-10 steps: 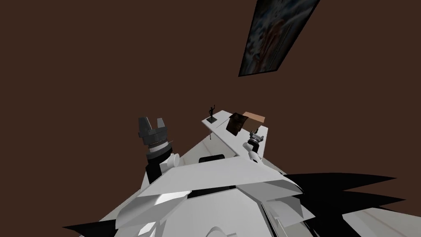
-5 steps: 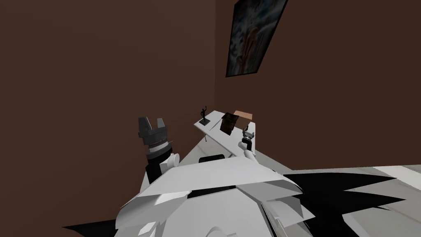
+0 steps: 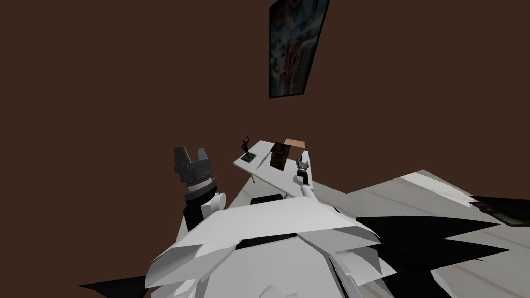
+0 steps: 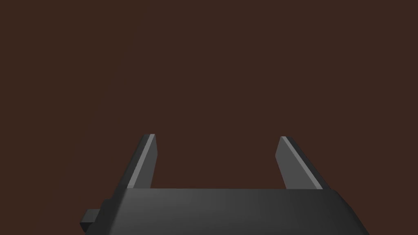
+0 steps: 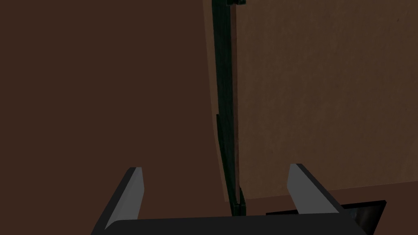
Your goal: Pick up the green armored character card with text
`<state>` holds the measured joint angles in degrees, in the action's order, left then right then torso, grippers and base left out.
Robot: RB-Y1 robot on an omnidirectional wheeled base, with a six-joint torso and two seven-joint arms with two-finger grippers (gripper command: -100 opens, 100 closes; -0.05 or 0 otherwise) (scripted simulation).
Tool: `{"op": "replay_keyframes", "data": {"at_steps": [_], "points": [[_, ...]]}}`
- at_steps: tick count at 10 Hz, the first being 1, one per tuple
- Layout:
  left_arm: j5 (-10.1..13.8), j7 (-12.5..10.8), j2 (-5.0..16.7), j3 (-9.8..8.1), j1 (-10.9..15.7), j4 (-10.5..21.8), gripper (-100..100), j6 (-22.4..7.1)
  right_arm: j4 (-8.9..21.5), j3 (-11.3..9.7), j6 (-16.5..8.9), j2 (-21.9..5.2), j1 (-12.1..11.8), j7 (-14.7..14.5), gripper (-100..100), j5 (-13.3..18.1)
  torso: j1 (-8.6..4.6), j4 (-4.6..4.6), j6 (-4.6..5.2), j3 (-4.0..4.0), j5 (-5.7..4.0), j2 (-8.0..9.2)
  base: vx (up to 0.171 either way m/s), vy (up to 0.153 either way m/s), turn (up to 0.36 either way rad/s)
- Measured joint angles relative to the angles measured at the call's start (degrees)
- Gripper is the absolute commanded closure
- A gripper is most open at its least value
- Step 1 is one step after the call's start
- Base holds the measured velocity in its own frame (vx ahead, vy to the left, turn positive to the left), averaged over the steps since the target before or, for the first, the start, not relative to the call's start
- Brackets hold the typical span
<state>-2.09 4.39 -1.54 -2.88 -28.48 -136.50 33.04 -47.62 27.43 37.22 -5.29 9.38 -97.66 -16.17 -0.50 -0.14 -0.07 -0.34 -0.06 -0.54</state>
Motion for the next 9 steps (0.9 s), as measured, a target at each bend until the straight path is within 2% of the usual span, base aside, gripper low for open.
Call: {"op": "replay_keyframes", "data": {"at_steps": [1, 2, 3, 4, 5, 6, 7, 9], "points": [[0.0, 0.0, 0.0, 0.0, 0.01, 0.0, 0, 0.0, -0.4, -0.71, -0.1, 0.79, 0.07, 0.62, -100, 1.41, 0.03, 0.0, -0.01, 0.03, 0.0, 0.06, 0.038, 0.018, -0.089], [0.0, 0.0, 0.0, 0.01, 0.02, 0.0, 0, 0.0, -2.05, -0.95, -0.73, 1.38, -0.67, 0.65, -100, 2.03, 0.04, 0.04, -0.05, 0.12, 0.01, 0.22, 0.078, 0.017, -0.364], [0.0, 0.0, 0.0, 0.0, 0.0, 0.0, 0, 0.0, -2.73, -1.98, -1.51, 2.1, -0.03, 1.19, -100, 3.53, 0.06, 0.03, 0.0, 0.08, 0.01, 0.13, 0.075, 0.068, -0.251], [0.0, 0.0, 0.0, 0.01, 0.01, 0.0, 0, 0.0, -4.05, -2.69, -2.13, 2.96, -0.38, 1.59, -100, 4.71, 0.18, 0.02, -0.03, 0.08, 0.04, 0.14, 0.089, 0.078, -0.29], [0.0, 0.0, 0.0, 0.01, 0.01, 0.0, 0, 0.0, -7.4, -4.14, -3.22, 5.27, -1.59, 1.91, -100, 6.51, 0.28, 0.02, -0.03, 0.06, 0.05, 0.1, 0.099, 0.087, -0.323], [0.0, 0.0, -0.01, 0.01, 0.01, 0.0, 0, 0.0, -7.51, -4.73, -3.87, 5.51, -0.88, 2.36, -100, 7.73, 0.27, 0.01, -0.02, 0.02, 0.07, 0.04, 0.039, 0.041, -0.063], [0.0, 0.0, 0.0, 0.01, 0.02, 0.0, 0, 0.0, -7.42, -4.76, -3.95, 5.47, -0.77, 2.47, 100, 7.84, 0.1, 0.03, -0.06, 0.1, 0.03, 0.2, 0.007, 0.007, -0.001], [0.0, 0.0, 0.0, 0.01, 0.03, 0.01, 0, -0.01, -7.43, -4.66, -3.92, 5.39, -0.85, 2.44, 100, 7.81, 0.03, 0.08, -0.18, 0.19, -0.03, 0.32, 0.002, 0.001, 0.004]]}}
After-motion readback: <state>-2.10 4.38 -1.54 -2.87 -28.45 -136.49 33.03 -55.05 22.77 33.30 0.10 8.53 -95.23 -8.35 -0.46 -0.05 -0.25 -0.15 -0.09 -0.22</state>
